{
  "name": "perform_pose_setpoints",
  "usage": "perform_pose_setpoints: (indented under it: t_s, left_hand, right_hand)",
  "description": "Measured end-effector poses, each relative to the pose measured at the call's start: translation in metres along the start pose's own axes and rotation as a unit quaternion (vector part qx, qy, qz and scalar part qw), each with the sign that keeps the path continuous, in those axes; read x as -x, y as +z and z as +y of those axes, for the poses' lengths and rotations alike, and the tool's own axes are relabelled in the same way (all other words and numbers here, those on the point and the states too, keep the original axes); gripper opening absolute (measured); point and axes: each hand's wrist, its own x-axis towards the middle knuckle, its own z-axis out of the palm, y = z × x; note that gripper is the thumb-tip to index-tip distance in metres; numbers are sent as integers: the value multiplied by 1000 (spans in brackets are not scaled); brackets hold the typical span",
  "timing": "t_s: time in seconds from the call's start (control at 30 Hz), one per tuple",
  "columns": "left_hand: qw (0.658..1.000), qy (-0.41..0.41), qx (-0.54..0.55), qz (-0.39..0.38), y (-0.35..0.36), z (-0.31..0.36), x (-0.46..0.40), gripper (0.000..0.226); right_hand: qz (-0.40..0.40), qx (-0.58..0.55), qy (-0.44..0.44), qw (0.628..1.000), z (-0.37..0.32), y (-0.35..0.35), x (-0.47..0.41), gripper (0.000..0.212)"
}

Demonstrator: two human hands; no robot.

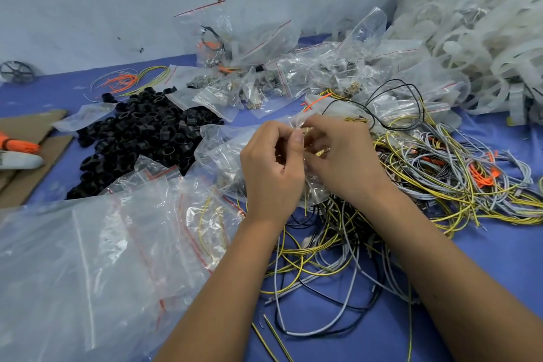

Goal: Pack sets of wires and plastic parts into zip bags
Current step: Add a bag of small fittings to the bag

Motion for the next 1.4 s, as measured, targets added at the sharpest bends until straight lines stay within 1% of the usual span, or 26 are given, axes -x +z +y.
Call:
perform_pose_setpoints:
  t_s: [0.07, 0.13, 0.2, 0.27, 0.33, 0.4, 0.47, 0.57, 0.63, 0.7, 0.77, 0.83, 0.9, 0.97, 1.03, 1.07, 1.1, 1.17, 1.23, 1.33, 1.4]
  left_hand:
    - [1000, -1, 3, -1, 0, 0, -1, 22]
    - [1000, -14, 0, -8, 0, 0, -1, 22]
    - [998, -44, -16, -31, 0, -3, -2, 23]
    - [993, -91, -41, -59, 0, -8, -2, 25]
    - [986, -143, -57, -66, -1, -14, -4, 27]
    - [980, -179, -77, -46, -3, -19, -6, 30]
    - [974, -195, -113, -17, -8, -24, -10, 34]
    - [962, -225, -154, 23, -16, -30, -14, 27]
    - [957, -239, -154, 49, -20, -30, -17, 22]
    - [962, -238, -120, 63, -22, -28, -19, 23]
    - [970, -226, -68, 56, -21, -25, -19, 25]
    - [979, -198, -45, 38, -19, -20, -18, 28]
    - [986, -159, -55, 1, -14, -14, -14, 27]
    - [987, -109, -92, -73, -7, -10, -9, 24]
    - [971, -65, -153, -172, -1, -9, -3, 20]
    - [960, -52, -181, -207, 1, -9, -1, 19]
    - [953, -45, -200, -222, 2, -9, 0, 18]
    - [954, -55, -202, -215, 1, -10, 0, 18]
    - [955, -80, -211, -195, -1, -11, -1, 18]
    - [946, -121, -257, -155, -3, -14, -2, 18]
    - [940, -145, -279, -135, -4, -15, -3, 17]
  right_hand:
    - [-22, -64, 12, 998, -1, 2, 0, 27]
    - [-25, -59, -3, 998, 1, 1, -1, 22]
    - [-16, -35, -2, 999, 6, -3, -3, 22]
    - [21, -14, -1, 1000, 11, -7, -4, 19]
    - [87, -10, -1, 996, 13, -11, -6, 14]
    - [148, 13, -2, 989, 17, -16, -7, 9]
    - [168, 40, 9, 985, 21, -22, -8, 6]
    - [154, 67, 28, 985, 28, -28, -7, 5]
    - [140, 76, 35, 987, 30, -31, -6, 4]
    - [121, 82, 40, 988, 32, -33, -6, 3]
    - [88, 92, 37, 991, 33, -33, -7, 4]
    - [46, 107, 19, 993, 32, -30, -6, 7]
    - [-2, 159, -6, 987, 30, -24, -5, 14]
    - [-46, 213, -14, 976, 28, -18, -3, 23]
    - [-79, 242, -10, 967, 28, -14, -1, 30]
    - [-89, 250, -3, 964, 28, -13, -1, 32]
    - [-97, 253, 7, 962, 29, -12, 0, 34]
    - [-103, 250, 34, 962, 30, -13, -2, 37]
    - [-99, 238, 54, 965, 31, -16, -5, 34]
    - [-63, 211, 73, 973, 33, -22, -8, 25]
    - [-39, 202, 81, 975, 35, -24, -8, 24]
